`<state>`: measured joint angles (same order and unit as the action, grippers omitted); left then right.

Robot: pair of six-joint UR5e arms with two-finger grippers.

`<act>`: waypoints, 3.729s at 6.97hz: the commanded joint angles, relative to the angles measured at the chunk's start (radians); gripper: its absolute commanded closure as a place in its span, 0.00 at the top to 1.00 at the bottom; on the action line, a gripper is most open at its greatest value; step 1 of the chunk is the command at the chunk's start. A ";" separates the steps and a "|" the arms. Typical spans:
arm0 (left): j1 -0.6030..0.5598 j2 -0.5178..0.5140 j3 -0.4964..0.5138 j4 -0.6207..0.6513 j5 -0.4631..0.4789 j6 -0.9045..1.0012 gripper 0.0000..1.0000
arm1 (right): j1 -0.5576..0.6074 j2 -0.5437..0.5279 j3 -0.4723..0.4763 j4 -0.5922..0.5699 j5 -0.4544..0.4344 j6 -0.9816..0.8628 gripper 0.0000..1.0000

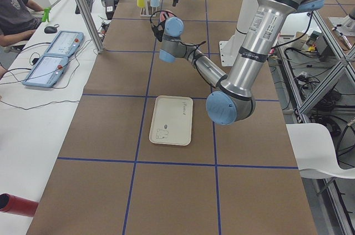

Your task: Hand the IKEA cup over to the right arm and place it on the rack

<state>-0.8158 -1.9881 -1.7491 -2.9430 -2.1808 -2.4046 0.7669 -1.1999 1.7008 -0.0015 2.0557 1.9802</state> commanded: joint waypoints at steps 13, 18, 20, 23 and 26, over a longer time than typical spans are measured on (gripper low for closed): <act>0.092 -0.078 -0.003 -0.307 0.102 -0.544 0.00 | -0.110 0.201 -0.066 0.284 -0.146 0.103 0.96; 0.110 -0.078 -0.010 -0.329 0.122 -0.562 0.00 | -0.121 0.201 -0.067 0.294 -0.160 0.104 0.96; 0.115 -0.078 -0.012 -0.329 0.122 -0.564 0.00 | -0.123 0.201 -0.067 0.296 -0.166 0.104 0.96; 0.115 -0.078 -0.012 -0.329 0.134 -0.562 0.00 | -0.135 0.192 -0.066 0.325 -0.169 0.104 0.93; 0.116 -0.078 -0.012 -0.330 0.134 -0.562 0.00 | -0.136 0.189 -0.066 0.327 -0.169 0.104 0.74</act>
<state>-0.6998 -2.0663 -1.7610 -3.2724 -2.0465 -2.9667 0.6309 -1.0102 1.6352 0.3239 1.8869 2.0847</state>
